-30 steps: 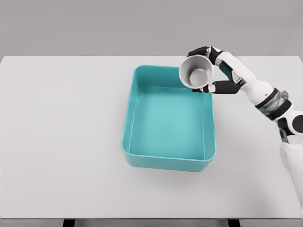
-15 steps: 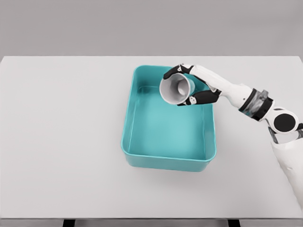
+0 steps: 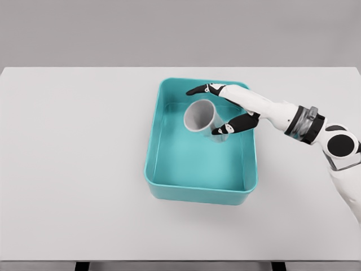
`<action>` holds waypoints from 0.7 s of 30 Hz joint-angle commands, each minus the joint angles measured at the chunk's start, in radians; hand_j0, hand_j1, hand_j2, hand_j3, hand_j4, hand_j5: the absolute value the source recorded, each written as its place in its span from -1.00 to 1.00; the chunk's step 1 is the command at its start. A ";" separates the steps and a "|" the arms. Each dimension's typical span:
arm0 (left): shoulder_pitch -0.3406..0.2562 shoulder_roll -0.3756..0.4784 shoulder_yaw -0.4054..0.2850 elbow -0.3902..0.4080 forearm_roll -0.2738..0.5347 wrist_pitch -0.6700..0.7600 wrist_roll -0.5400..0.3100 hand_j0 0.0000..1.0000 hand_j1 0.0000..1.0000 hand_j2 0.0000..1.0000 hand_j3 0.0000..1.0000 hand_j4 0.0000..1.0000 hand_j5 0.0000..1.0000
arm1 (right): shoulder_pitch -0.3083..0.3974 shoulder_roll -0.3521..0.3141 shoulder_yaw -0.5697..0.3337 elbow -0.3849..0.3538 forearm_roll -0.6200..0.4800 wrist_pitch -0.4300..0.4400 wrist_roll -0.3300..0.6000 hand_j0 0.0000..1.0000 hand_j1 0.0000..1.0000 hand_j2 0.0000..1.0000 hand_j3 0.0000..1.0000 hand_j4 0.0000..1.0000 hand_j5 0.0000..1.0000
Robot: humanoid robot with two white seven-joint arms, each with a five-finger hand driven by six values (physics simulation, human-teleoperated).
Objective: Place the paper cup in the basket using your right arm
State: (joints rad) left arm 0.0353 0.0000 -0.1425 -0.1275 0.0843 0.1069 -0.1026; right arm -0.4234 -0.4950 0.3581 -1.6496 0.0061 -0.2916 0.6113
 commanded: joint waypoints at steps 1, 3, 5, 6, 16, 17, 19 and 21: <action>0.000 0.000 0.000 0.000 0.000 0.000 0.000 1.00 1.00 1.00 1.00 1.00 1.00 | 0.000 -0.010 0.001 -0.013 -0.006 0.005 0.000 0.86 0.86 0.86 0.86 0.86 0.86; 0.000 0.000 0.000 0.000 0.000 0.000 0.000 1.00 1.00 1.00 1.00 1.00 1.00 | 0.000 -0.010 0.001 -0.013 -0.006 0.005 0.000 0.86 0.86 0.86 0.86 0.86 0.86; 0.000 0.000 0.000 0.000 0.000 0.000 0.000 1.00 1.00 1.00 1.00 1.00 1.00 | 0.000 -0.010 0.001 -0.013 -0.006 0.006 0.000 0.86 0.86 0.86 0.86 0.86 0.86; 0.000 0.000 0.000 0.000 0.000 -0.001 0.000 1.00 1.00 1.00 1.00 1.00 1.00 | 0.000 -0.010 0.001 -0.013 -0.006 0.006 0.000 0.88 0.88 0.88 0.88 0.88 0.88; 0.000 0.000 0.000 0.000 0.000 0.000 0.000 1.00 1.00 1.00 1.00 1.00 1.00 | 0.044 -0.135 -0.113 -0.059 -0.305 0.006 0.000 0.99 0.99 0.99 0.99 0.99 0.99; 0.000 0.000 0.000 0.000 0.000 -0.001 0.000 1.00 1.00 1.00 1.00 1.00 1.00 | 0.063 -0.197 -0.116 -0.064 -0.356 0.006 0.000 0.99 0.99 0.99 0.99 0.99 0.99; 0.000 0.000 0.000 0.000 0.000 -0.001 0.000 1.00 1.00 1.00 1.00 1.00 1.00 | 0.090 -0.243 -0.140 -0.081 -0.376 0.006 0.000 0.99 0.99 0.99 0.99 0.99 0.99; 0.000 0.000 0.000 0.000 0.000 0.000 0.000 1.00 1.00 1.00 1.00 1.00 1.00 | 0.120 -0.283 -0.169 -0.082 -0.379 0.006 0.000 1.00 1.00 1.00 1.00 1.00 1.00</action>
State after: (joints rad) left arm 0.0353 -0.0001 -0.1425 -0.1276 0.0843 0.1069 -0.1026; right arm -0.2916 -0.7241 0.2151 -1.7213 -0.3350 -0.2868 0.6113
